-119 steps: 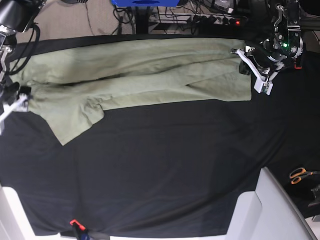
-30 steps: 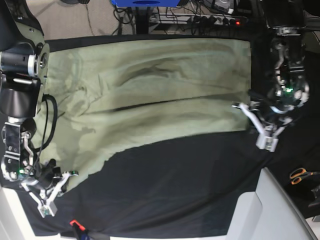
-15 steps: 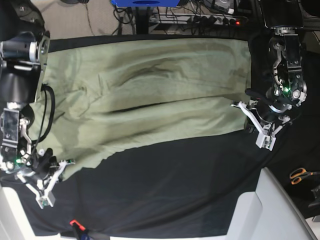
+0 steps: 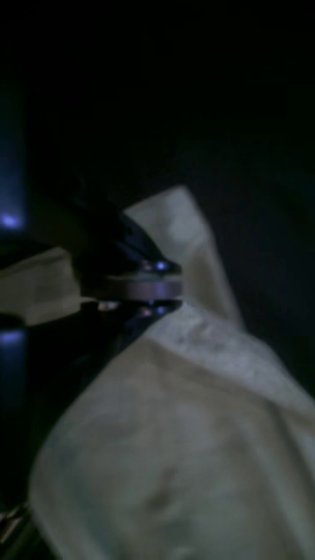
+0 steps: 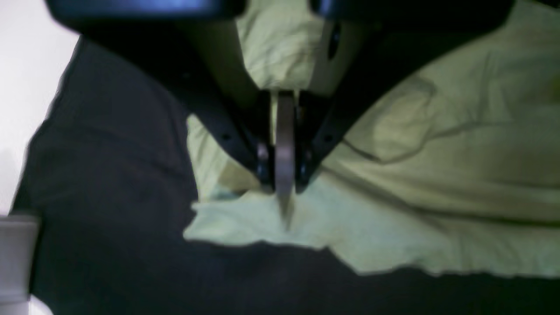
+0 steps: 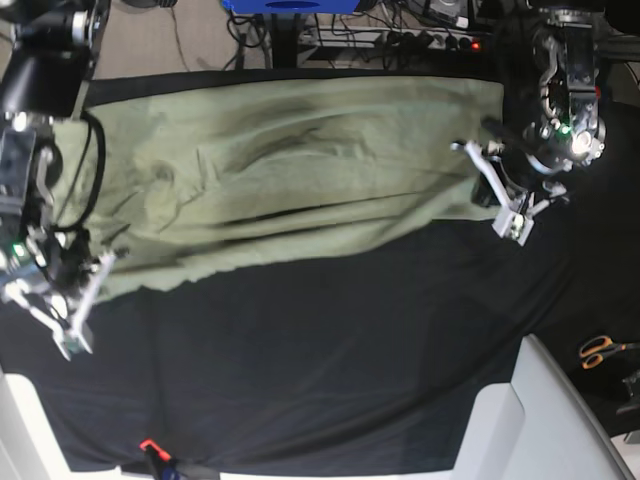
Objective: Fold the T-shirt properly
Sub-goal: 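Pull the grasped corners with both grippers, straightening the folded strip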
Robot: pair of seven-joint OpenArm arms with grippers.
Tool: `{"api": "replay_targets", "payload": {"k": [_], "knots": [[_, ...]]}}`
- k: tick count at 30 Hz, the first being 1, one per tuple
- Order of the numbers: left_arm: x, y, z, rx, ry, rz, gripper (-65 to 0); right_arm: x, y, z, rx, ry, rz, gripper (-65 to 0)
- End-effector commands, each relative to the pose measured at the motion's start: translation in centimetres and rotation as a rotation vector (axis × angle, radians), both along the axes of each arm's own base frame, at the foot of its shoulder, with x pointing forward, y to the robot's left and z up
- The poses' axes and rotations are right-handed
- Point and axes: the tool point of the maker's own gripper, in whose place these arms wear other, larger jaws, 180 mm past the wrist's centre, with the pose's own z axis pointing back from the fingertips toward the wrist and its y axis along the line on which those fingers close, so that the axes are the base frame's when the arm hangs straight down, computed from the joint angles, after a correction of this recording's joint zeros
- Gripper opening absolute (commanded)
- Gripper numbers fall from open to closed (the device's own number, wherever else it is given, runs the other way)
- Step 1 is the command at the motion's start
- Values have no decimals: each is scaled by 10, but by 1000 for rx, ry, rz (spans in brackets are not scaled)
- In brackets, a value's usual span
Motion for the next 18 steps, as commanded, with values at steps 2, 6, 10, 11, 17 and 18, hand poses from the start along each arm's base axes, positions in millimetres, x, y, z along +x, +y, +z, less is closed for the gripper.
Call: {"api": "replay_targets", "payload": {"k": [2, 6, 10, 11, 17, 18], "knots": [[5, 11, 10, 30, -32, -11, -650, -5, -16, 11, -30, -29, -31, -650], [4, 15, 11, 46, -27, -23, -650, -34, -27, 1, -42, 3, -64, -650], [4, 14, 10, 45, -25, -26, -650, -60, -34, -5, -19, 16, -130, -650], [2, 14, 9, 45, -20, -26, -650, -66, -34, -5, -17, 16, -140, -650], [-14, 16, 0, 48, 18, -27, -650, -91, -27, -14, -6, 44, -152, -650], [-16, 19, 0, 58, 24, -31, -650, -94, -25, -15, -2, 46, -151, -650]]}}
